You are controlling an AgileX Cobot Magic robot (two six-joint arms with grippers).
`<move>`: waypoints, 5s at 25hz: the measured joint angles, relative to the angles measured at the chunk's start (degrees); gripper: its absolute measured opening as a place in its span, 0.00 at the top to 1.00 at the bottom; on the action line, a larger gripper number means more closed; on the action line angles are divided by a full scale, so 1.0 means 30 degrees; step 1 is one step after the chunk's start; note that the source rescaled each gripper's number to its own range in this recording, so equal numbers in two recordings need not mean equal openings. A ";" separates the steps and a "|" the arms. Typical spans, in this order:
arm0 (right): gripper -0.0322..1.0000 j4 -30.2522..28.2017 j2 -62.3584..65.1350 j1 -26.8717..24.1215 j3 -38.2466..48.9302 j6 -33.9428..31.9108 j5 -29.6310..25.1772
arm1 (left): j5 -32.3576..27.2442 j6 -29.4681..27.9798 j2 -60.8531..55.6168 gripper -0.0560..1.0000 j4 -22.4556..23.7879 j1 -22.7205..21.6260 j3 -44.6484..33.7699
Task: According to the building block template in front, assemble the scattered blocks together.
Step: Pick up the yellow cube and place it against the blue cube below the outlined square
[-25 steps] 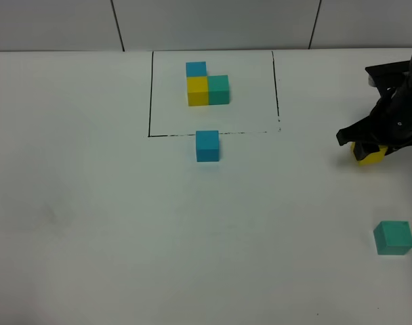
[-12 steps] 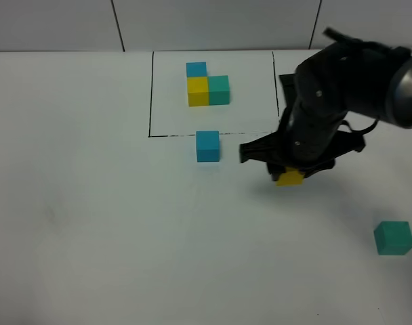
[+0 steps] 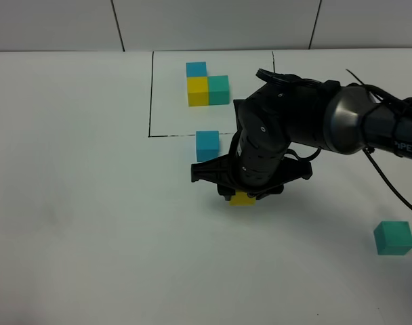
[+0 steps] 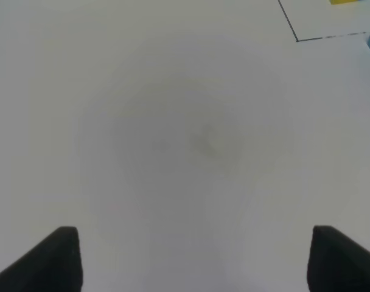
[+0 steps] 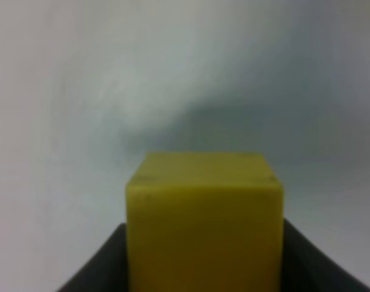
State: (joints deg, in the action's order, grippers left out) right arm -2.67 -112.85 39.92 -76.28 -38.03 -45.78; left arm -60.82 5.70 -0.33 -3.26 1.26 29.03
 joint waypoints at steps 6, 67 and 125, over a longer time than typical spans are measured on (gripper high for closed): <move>0.96 0.0108 -0.1700 0.0838 -0.2318 -0.0038 -0.0532 | 0.0000 0.0000 0.0000 0.12 0.0000 0.0000 0.0000; 0.96 -0.4536 -0.5363 0.1054 -0.5533 -0.2556 0.0937 | 0.0000 0.0017 0.0000 0.12 0.0000 0.0000 0.0000; 0.32 -0.3799 -0.4658 0.1038 -0.5725 -0.4048 0.1019 | 0.0000 -0.0002 0.0000 0.12 0.0000 0.0000 0.0000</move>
State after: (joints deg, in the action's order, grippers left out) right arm -14.07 -126.83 43.03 -93.45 -50.17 -42.72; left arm -60.82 5.69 -0.33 -3.26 1.26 29.03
